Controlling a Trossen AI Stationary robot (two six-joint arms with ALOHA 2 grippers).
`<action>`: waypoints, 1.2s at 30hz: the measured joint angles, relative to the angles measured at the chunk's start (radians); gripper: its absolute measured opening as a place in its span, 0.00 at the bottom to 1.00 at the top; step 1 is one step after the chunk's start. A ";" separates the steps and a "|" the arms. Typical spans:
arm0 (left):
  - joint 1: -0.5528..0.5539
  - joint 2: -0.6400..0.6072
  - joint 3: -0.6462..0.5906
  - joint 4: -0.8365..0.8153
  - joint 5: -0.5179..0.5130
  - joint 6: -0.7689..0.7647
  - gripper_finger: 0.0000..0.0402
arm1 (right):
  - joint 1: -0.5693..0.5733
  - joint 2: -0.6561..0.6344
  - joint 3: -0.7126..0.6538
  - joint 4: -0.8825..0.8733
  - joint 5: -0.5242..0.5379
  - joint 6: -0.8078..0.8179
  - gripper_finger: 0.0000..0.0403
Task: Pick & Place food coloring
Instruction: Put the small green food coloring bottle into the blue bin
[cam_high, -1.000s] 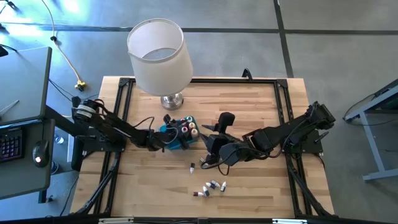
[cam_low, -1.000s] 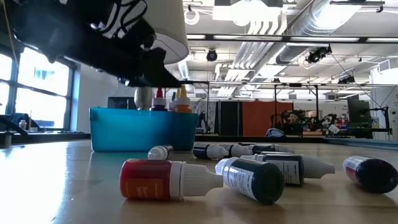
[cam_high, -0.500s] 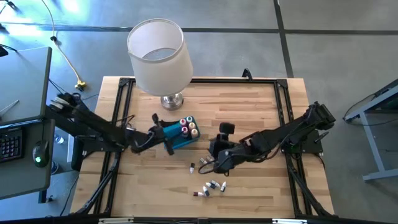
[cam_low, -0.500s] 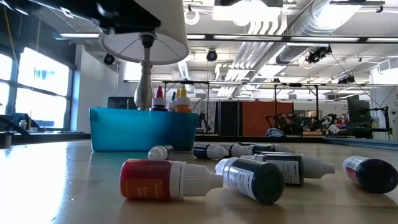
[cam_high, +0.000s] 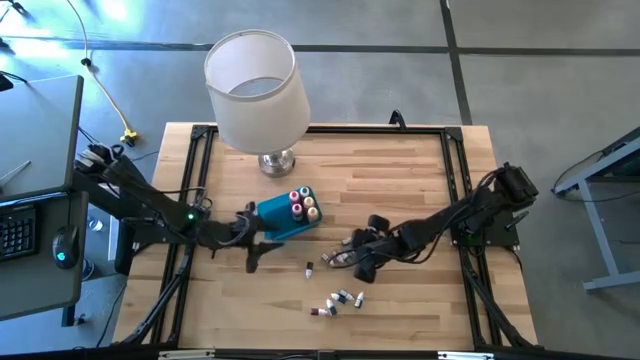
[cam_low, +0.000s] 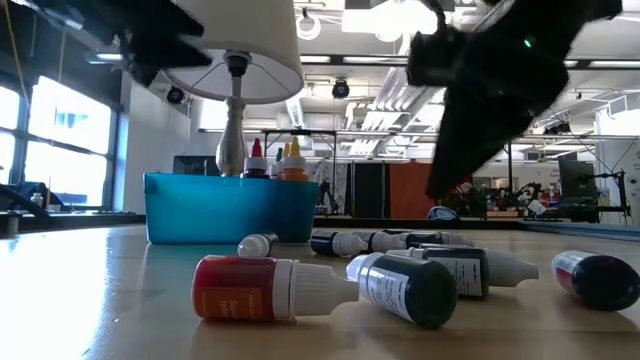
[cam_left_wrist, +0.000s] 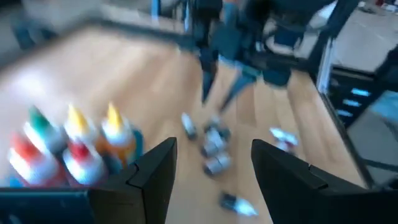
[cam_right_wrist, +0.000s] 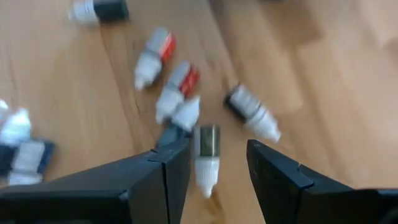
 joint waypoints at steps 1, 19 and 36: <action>0.000 0.021 -0.001 -0.012 0.019 -0.048 0.51 | 0.000 0.000 -0.024 0.023 -0.015 0.004 0.37; -0.019 0.293 0.000 0.152 0.033 -0.270 0.51 | 0.012 -0.001 -0.331 0.554 -0.017 -0.143 0.37; -0.019 0.503 0.410 -0.372 0.054 -0.341 0.51 | 0.020 0.053 -0.334 0.594 0.019 -0.184 0.21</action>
